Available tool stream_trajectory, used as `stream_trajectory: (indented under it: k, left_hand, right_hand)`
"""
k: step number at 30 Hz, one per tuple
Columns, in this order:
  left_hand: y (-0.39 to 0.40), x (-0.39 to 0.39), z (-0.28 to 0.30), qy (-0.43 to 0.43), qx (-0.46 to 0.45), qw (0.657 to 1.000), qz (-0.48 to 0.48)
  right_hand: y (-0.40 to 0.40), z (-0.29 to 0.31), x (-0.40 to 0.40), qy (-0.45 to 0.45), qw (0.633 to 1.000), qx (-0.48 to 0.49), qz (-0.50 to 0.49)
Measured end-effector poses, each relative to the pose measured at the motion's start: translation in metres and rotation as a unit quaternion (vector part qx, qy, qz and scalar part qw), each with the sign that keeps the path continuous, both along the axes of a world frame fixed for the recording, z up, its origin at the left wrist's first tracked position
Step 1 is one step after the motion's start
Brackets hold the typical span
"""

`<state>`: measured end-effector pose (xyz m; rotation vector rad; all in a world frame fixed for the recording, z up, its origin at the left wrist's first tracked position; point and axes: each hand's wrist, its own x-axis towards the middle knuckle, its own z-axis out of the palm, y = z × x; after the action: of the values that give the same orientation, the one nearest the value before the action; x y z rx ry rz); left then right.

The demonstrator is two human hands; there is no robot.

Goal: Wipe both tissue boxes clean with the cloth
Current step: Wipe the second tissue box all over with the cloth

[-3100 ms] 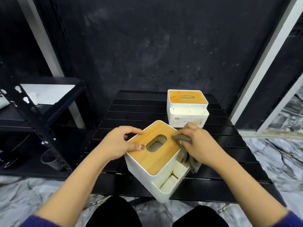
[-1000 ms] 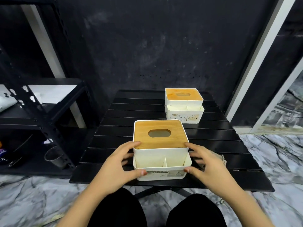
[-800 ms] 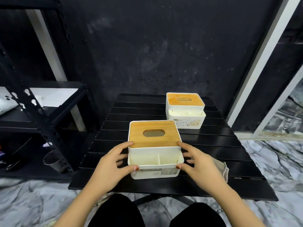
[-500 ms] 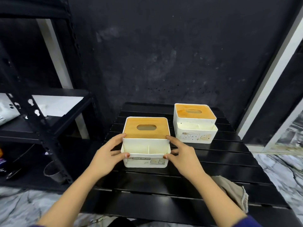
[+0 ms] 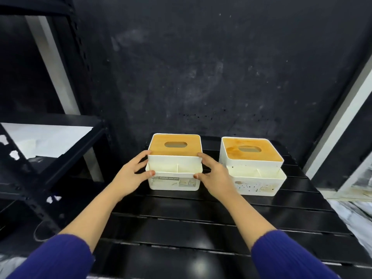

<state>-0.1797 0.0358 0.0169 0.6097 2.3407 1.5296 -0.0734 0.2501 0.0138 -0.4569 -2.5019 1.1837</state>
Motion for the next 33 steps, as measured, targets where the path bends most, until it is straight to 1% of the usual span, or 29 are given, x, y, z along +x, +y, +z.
stream_trajectory:
  k: [4,14,19,20,21,23,24,25,26,28,29,31,33]
  left_hand:
    - [0.002,-0.008,0.001,-0.004,-0.006,1.0,-0.002]
    - [0.002,-0.015,-0.002,-0.012,-0.018,1.0,0.0]
    - [0.006,-0.01,0.001,0.003,-0.03,1.0,0.001]
    - [0.009,-0.006,0.002,0.029,-0.036,0.999,0.021]
    - [0.014,-0.001,0.004,0.077,-0.043,0.995,0.05]
    - [0.03,0.013,0.013,0.208,-0.04,0.973,0.088]
    - [0.042,0.022,0.02,0.259,-0.03,0.962,0.083]
    - [0.055,0.032,0.026,0.288,-0.021,0.955,0.063]
    - [0.07,0.042,0.031,0.3,-0.014,0.953,0.032]
    - [0.101,0.061,0.038,0.283,-0.01,0.958,-0.041]
    - [0.117,0.07,0.038,0.265,-0.019,0.961,-0.075]
    - [0.145,0.079,0.033,0.228,-0.059,0.964,-0.125]
    - [0.167,0.081,0.025,0.193,-0.101,0.965,-0.143]
  right_hand:
    - [0.001,0.001,-0.007,-0.001,1.0,-0.018,-0.001]
    - [0.0,0.004,-0.01,-0.001,1.0,-0.006,0.0]
    - [0.004,0.007,-0.004,-0.009,0.999,-0.014,0.033]
    - [0.009,0.011,0.001,0.0,0.999,-0.019,0.032]
    - [0.016,0.015,0.008,0.019,0.999,-0.017,0.026]
    - [0.039,0.024,0.027,0.058,0.998,0.033,0.005]
    - [0.053,0.028,0.039,0.072,0.995,0.075,-0.008]
    - [0.068,0.032,0.051,0.08,0.99,0.116,-0.024]
    - [0.083,0.035,0.063,0.085,0.984,0.149,-0.042]
    - [0.11,0.038,0.083,0.072,0.976,0.184,-0.088]
    - [0.121,0.038,0.09,0.048,0.976,0.184,-0.106]
    - [0.138,0.034,0.1,-0.013,0.98,0.157,-0.123]
    - [0.148,0.029,0.105,-0.062,0.982,0.137,-0.112]
